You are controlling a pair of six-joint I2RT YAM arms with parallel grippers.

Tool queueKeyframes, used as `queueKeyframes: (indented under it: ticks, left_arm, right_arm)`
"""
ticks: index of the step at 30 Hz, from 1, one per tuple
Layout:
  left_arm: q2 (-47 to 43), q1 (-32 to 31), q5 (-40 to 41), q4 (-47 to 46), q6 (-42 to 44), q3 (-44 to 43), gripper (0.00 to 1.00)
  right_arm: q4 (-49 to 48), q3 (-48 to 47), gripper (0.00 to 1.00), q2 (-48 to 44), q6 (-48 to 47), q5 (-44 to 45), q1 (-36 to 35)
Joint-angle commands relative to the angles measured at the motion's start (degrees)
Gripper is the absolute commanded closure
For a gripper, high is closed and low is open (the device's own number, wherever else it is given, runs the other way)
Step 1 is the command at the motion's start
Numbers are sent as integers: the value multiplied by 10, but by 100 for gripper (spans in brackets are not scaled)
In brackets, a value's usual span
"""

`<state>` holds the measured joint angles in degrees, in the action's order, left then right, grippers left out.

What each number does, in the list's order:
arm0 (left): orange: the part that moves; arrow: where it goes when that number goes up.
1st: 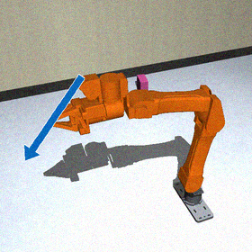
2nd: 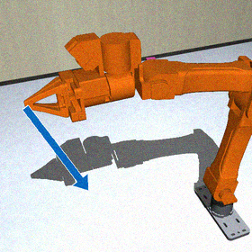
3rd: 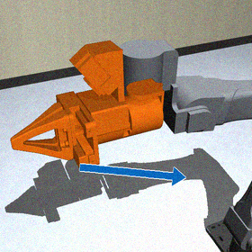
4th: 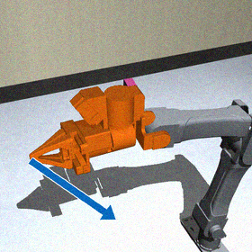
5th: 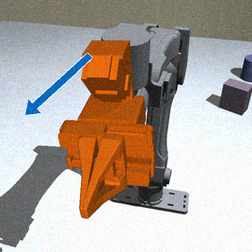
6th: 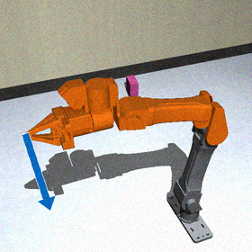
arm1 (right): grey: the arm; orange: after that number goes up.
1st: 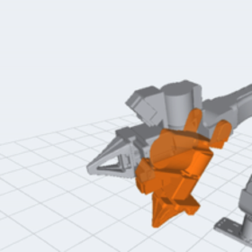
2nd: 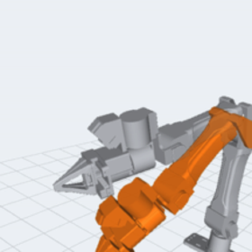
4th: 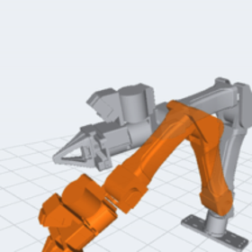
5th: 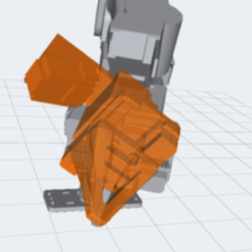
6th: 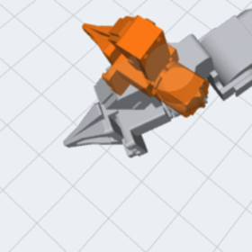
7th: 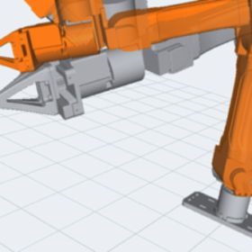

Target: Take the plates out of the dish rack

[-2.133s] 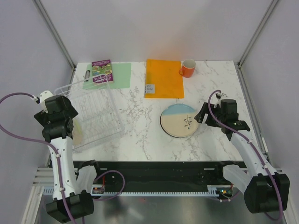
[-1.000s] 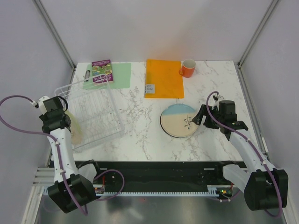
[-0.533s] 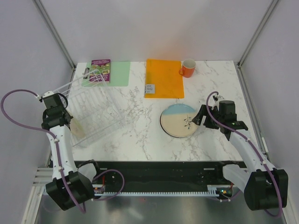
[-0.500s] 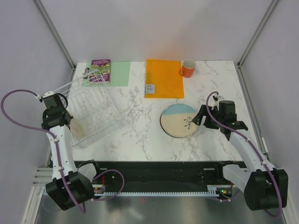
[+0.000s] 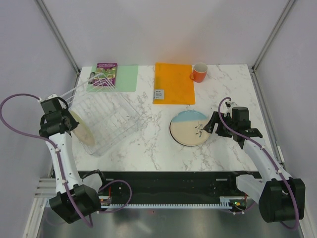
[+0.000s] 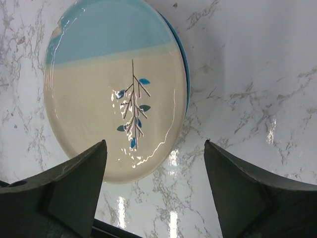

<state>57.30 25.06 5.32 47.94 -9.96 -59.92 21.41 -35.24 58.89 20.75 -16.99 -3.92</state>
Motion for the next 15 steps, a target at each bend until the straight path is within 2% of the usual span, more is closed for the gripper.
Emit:
queueKeyframes:
  ticks: [1, 9, 15]
  left_arm:
    - [-44, -6, -179, -66, -31, -99, 98]
    - [-58, -6, -201, -39, -25, -168, 98]
    - [-69, -7, -311, -61, -60, -178, 98]
  right_arm:
    - [-11, -1, 14, -3, -8, -3, -2]
    - [-10, -3, 14, -2, -9, -4, -3]
    - [0, -17, 14, -11, -11, 6, -3]
